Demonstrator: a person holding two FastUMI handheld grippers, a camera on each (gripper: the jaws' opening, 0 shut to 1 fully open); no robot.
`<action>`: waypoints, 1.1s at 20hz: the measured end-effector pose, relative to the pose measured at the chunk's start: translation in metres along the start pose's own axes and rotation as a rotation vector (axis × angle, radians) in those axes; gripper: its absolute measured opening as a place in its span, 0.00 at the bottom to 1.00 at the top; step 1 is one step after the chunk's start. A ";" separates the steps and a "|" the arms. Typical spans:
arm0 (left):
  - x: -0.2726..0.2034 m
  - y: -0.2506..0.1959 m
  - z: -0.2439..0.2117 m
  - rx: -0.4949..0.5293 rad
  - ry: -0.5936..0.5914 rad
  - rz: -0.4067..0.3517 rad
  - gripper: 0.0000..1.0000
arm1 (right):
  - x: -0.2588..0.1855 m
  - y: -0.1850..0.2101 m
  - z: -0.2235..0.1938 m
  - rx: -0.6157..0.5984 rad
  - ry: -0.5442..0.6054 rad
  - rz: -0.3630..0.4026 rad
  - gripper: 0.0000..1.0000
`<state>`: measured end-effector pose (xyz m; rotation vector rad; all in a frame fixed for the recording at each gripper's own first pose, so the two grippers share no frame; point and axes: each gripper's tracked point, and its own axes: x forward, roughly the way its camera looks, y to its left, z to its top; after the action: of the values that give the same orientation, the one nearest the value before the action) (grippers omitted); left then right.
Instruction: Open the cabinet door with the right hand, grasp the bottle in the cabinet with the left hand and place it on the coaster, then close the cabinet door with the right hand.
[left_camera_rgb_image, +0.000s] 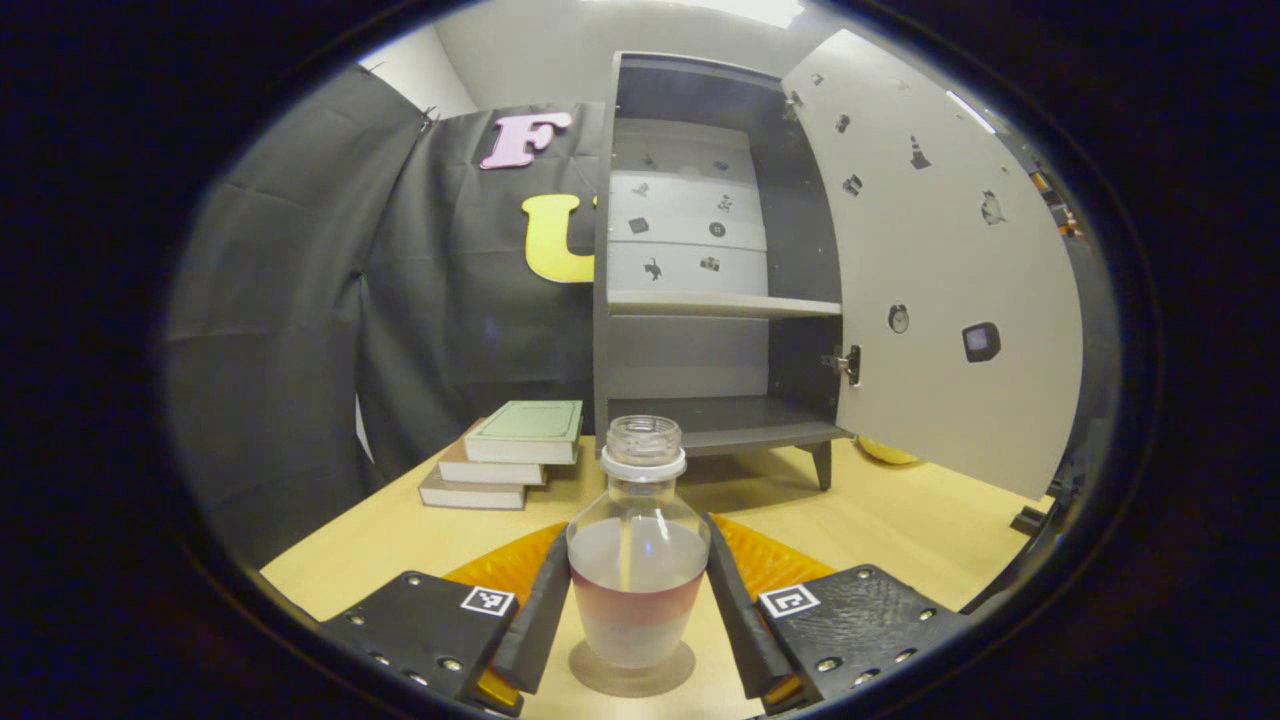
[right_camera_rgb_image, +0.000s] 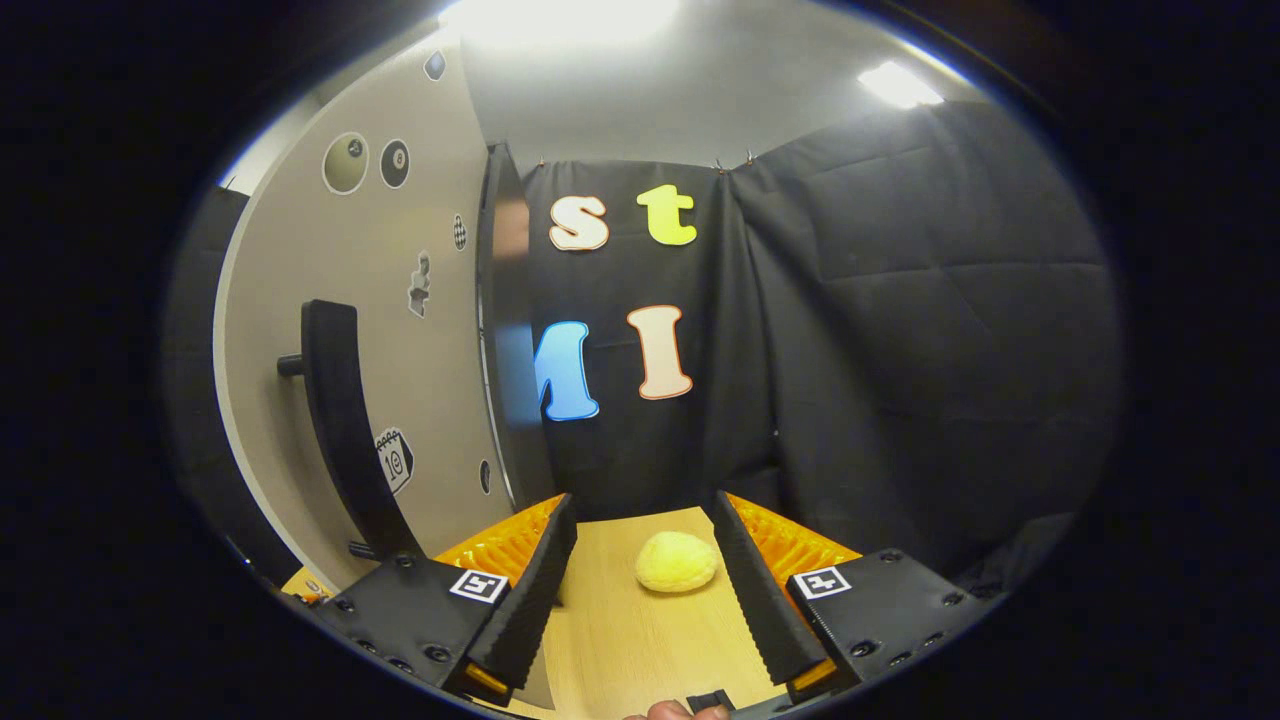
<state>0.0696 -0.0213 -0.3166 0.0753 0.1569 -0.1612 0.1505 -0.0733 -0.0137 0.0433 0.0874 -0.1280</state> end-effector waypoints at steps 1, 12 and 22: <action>0.001 -0.001 -0.006 0.003 0.006 0.004 0.73 | 0.002 0.000 -0.003 0.011 0.010 -0.006 0.88; -0.003 -0.003 -0.033 0.024 0.032 0.030 0.74 | 0.020 0.007 -0.020 0.029 0.059 -0.020 0.88; -0.004 -0.003 -0.009 0.053 -0.002 0.046 0.83 | 0.018 -0.001 -0.048 0.045 0.125 -0.042 0.88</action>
<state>0.0642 -0.0226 -0.3254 0.1310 0.1484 -0.1196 0.1645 -0.0747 -0.0630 0.0946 0.2108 -0.1695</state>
